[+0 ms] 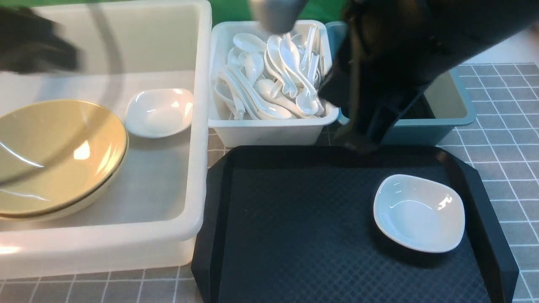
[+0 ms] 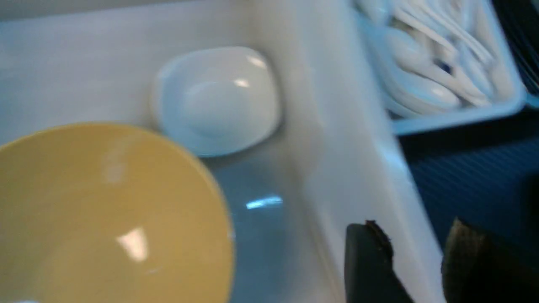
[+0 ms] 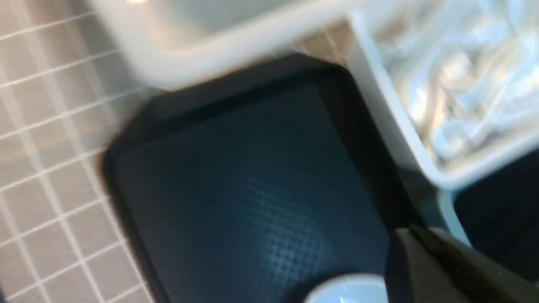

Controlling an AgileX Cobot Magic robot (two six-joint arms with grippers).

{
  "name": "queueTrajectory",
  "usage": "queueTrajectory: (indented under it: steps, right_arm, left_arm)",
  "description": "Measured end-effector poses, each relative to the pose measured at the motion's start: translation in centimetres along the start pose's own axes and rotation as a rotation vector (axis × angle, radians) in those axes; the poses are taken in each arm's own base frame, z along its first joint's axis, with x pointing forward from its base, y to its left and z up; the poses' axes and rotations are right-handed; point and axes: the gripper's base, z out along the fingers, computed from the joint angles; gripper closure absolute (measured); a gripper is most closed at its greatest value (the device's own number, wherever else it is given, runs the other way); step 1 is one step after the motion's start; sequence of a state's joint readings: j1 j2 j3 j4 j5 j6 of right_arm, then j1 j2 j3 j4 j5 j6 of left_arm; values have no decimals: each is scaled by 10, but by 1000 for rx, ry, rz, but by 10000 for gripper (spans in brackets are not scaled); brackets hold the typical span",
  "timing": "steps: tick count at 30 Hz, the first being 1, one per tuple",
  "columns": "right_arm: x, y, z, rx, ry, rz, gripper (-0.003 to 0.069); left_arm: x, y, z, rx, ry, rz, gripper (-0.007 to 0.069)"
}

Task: On grey table put chopsticks spoon bowls plates into blue grey white boxes.
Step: 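Grasp the small white bowl on the black tray by its rim with the left gripper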

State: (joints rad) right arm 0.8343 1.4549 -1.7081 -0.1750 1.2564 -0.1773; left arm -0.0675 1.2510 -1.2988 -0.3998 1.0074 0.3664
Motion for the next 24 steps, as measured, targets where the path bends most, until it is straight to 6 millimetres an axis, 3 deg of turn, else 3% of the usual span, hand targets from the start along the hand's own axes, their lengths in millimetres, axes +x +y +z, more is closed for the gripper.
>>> queueTrajectory:
  steps: [2, 4, 5, 6, 7, 8, 9, 11, 13, 16, 17, 19, 20, 22, 24]
  right_arm:
    - [16, -13, 1, 22, 34, 66, 614]
    - [39, -23, 1, 47, 79, 140, 614]
    - [54, -27, 0, 61, 107, 180, 614]
    - [67, -29, -2, 71, 125, 216, 614]
    - [68, -29, -5, 73, 118, 219, 614]
    - [91, -29, -8, 87, 151, 268, 614]
    - [94, -29, -11, 91, 146, 276, 614]
    - [116, -26, -16, 104, 165, 317, 614]
    - [145, -17, -29, 120, 164, 359, 614]
    - [161, -9, -39, 127, 139, 378, 614]
    - [171, -4, -44, 129, 128, 394, 614]
    - [178, -1, -52, 136, 102, 396, 614]
    - [184, 2, -59, 143, 75, 406, 614]
    - [188, 4, -64, 148, 56, 410, 614]
    - [194, 7, -75, 158, 12, 418, 614]
  left_arm:
    - [-1, -33, 25, 84, 56, 146, 566]
    - [1, -69, 55, 154, 107, 287, 613]
    - [5, -93, 75, 193, 139, 366, 624]
    - [7, -105, 87, 205, 148, 409, 629]
    - [8, -112, 92, 216, 158, 424, 630]
    - [10, -135, 113, 237, 171, 480, 633]
    - [10, -138, 115, 243, 176, 483, 633]
    - [10, -163, 135, 263, 183, 530, 628]
    - [9, -196, 162, 291, 206, 571, 595]
    - [8, -214, 182, 300, 238, 569, 547]
    - [6, -222, 200, 300, 267, 547, 511]
    - [6, -227, 215, 295, 296, 516, 446]
    - [7, -231, 235, 287, 324, 490, 379]
    - [8, -232, 244, 281, 333, 475, 337]
    - [13, -235, 270, 270, 359, 457, 238]
